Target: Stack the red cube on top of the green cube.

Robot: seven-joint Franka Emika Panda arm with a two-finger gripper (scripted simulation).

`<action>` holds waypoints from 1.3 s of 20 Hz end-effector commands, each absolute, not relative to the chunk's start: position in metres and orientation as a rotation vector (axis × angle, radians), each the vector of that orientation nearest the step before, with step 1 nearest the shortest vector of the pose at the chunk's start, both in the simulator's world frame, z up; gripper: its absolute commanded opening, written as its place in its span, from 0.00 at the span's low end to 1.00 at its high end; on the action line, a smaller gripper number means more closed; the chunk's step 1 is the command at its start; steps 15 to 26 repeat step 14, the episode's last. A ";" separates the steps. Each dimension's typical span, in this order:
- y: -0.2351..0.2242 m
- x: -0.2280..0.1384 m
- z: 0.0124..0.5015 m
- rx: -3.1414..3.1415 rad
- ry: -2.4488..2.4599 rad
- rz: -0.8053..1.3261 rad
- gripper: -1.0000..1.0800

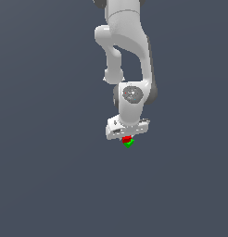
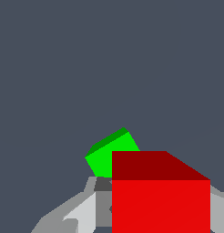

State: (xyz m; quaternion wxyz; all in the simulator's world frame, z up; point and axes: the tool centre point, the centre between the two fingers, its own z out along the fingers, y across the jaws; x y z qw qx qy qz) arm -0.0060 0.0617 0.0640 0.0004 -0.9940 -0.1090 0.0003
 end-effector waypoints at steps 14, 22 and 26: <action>0.074 -0.004 0.062 -3.123 -0.339 -0.001 0.96; 0.074 -0.004 0.062 -3.123 -0.339 -0.001 0.96; 0.074 -0.004 0.062 -3.123 -0.339 -0.001 0.96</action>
